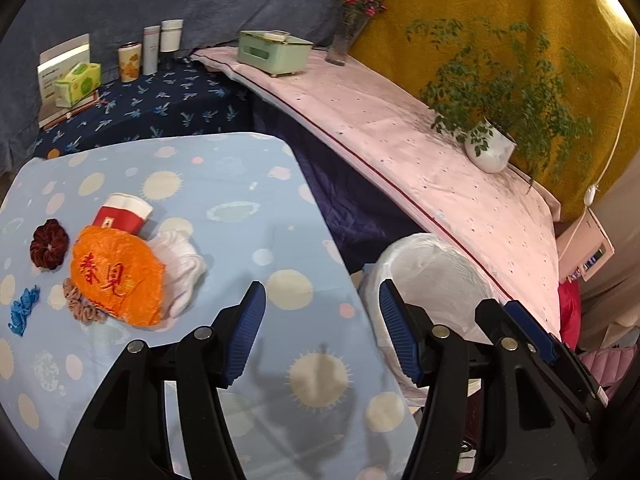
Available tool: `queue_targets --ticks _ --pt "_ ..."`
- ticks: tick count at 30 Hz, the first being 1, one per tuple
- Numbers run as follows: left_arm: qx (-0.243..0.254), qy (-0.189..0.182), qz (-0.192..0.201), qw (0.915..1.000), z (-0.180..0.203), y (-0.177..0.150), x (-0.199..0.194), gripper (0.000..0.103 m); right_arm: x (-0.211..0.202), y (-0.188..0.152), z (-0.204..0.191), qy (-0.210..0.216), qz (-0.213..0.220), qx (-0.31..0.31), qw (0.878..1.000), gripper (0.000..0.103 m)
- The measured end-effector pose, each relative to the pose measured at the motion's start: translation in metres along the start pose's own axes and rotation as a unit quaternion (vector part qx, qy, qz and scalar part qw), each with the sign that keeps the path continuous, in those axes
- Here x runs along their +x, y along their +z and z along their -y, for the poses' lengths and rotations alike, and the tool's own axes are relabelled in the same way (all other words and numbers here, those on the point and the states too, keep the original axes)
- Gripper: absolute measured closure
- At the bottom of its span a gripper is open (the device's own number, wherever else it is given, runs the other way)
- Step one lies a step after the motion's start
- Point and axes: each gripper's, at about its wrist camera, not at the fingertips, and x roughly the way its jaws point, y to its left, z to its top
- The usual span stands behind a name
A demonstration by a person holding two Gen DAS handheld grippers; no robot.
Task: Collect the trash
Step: 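Carry pouch and red box over the wastebasket and open both grippers, then move both tools back over the table toward the blue tape and orange bag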
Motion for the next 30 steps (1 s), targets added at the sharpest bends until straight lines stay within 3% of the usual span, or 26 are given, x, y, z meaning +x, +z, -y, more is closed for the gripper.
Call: queue_targets --ticks 4,8,17,25,30 --pt "-0.015 0.012 0.004 0.9998 -0.023 0.0 -0.005 0.046 0.003 0.0 -0.022 0.012 -0.003 -0.016 1.0 0.063" --pt "-0.04 0.032 0.012 0.9986 -0.055 -0.001 -0.013 0.037 0.009 -0.004 -0.049 0.028 -0.012 -0.035 0.999 0.062" --pt "-0.088 0.092 0.014 0.9917 -0.14 -0.014 -0.023 0.035 0.026 -0.022 -0.109 0.059 -0.037 -0.08 0.994 0.057" --pt "-0.079 0.167 0.009 0.9827 -0.222 -0.034 -0.031 0.033 0.045 -0.038 -0.153 0.086 -0.063 -0.106 0.989 0.057" --pt "-0.055 0.19 0.001 0.9802 -0.269 -0.042 -0.034 0.033 0.064 -0.046 -0.172 0.099 -0.08 -0.111 0.986 0.057"
